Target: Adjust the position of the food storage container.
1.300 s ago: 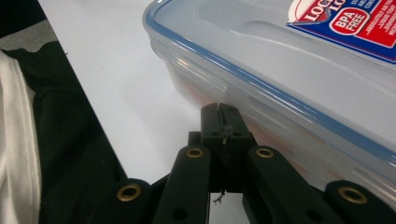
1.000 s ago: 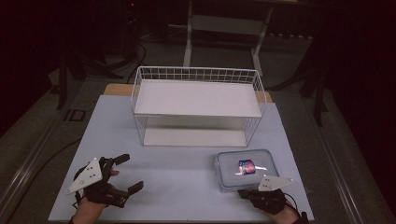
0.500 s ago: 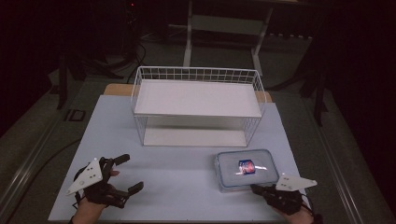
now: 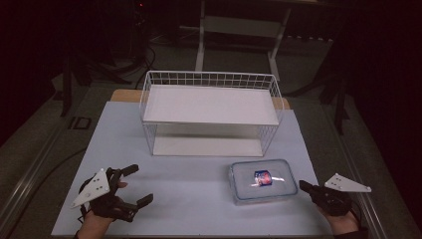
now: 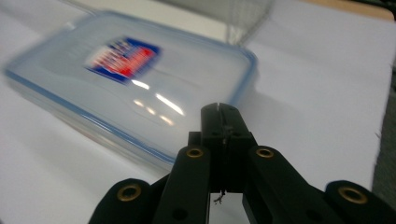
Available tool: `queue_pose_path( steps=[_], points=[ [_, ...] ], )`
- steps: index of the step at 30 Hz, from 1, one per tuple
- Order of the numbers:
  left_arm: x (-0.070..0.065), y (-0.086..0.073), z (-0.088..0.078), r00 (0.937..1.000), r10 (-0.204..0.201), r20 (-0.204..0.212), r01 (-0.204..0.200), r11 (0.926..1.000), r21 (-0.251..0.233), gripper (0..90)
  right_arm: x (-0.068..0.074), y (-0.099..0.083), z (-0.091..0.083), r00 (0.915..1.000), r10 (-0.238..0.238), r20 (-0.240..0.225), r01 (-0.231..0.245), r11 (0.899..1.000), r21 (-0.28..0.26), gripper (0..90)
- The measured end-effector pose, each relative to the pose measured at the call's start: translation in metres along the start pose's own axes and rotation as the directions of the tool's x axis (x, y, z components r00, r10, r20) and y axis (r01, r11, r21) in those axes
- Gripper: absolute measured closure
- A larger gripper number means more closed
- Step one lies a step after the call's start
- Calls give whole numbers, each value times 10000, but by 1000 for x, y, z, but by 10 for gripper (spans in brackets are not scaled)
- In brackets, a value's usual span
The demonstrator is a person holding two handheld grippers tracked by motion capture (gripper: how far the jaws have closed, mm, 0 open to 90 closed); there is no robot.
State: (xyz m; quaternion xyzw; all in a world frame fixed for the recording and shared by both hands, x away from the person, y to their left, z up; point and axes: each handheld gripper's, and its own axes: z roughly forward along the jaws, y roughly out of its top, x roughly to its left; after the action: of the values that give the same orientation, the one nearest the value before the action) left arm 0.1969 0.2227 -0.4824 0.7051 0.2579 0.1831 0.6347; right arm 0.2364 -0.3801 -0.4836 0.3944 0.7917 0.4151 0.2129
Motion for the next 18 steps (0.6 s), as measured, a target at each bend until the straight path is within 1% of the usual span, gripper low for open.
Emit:
queue_pose_path(
  steps=[1,3,7,9,13,18],
  points=[
    [0,0,0,10000,10,2,-10,10000,9,6,-2,-2,2,9999,32,108,-33,9999,124,899],
    [-1,0,1,10000,-5,35,5,10000,15,6,-6,-7,8,9997,188,151,-191,9995,250,899],
    [-1,0,1,10000,21,23,-21,10000,58,6,-8,-12,16,9991,426,7,-426,9983,387,898],
    [-1,0,1,10000,53,5,-53,9999,91,6,-7,-13,17,9993,384,-2,-384,9982,452,899],
    [-1,0,2,10000,55,33,-55,9999,86,6,-8,-13,18,9991,418,37,-420,9979,497,899],
    [-1,-1,2,10000,45,57,-46,9999,90,6,-9,-15,22,9979,630,114,-635,9971,412,900]
  ],
)
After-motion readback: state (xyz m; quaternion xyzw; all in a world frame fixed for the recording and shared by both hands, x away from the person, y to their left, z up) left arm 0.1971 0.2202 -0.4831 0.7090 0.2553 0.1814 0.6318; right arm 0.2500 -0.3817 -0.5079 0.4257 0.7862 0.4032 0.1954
